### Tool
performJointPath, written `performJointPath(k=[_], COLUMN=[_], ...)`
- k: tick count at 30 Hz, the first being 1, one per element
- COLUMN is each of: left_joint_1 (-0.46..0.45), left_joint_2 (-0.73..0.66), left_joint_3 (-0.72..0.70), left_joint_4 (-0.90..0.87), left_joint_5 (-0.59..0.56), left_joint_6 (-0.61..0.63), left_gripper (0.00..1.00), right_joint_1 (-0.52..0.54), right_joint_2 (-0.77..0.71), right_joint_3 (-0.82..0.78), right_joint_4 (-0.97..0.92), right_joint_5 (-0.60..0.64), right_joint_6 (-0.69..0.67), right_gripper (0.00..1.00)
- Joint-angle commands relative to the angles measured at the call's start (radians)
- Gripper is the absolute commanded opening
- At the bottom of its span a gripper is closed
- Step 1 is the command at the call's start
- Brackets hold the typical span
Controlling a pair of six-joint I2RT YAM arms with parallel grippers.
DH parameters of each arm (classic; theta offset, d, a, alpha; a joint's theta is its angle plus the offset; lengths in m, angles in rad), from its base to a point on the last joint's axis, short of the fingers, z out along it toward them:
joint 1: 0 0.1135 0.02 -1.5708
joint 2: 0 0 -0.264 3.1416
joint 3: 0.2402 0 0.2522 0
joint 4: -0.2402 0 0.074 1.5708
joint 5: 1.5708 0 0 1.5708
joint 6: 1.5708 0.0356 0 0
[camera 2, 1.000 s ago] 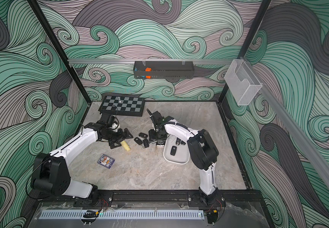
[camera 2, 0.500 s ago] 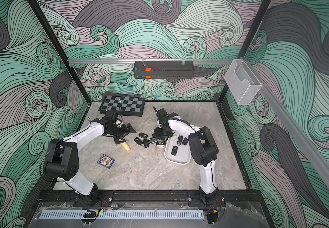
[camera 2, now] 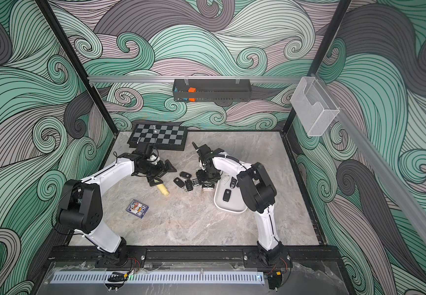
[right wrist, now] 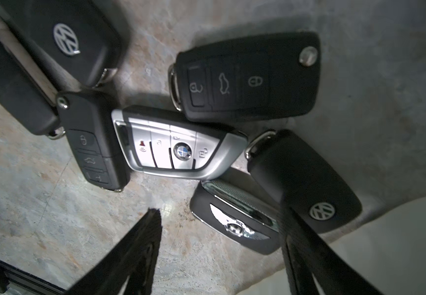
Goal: Place the car key into the storage box
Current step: Pick up the car key from the center of the board.
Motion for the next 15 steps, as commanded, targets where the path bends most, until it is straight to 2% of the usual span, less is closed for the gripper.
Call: performJointPath(k=[1, 8, 15], left_joint_1=[0.015, 0.034, 0.037], left_joint_2=[-0.003, -0.001, -0.022], left_joint_3=[0.041, 0.053, 0.022], left_joint_4=[-0.055, -0.066, -0.053], left_joint_5=[0.012, 0.023, 0.022], left_joint_6=[0.041, 0.047, 0.038], left_gripper=[0.99, 0.99, 0.99], right_joint_1=[0.007, 0.009, 0.039], right_joint_2=[0.021, 0.045, -0.017], right_joint_3=[0.028, 0.029, -0.051], right_joint_4=[-0.026, -0.03, -0.028], right_joint_5=[0.016, 0.015, 0.001], right_joint_6=[-0.02, -0.016, 0.003], right_gripper=[0.73, 0.73, 0.73])
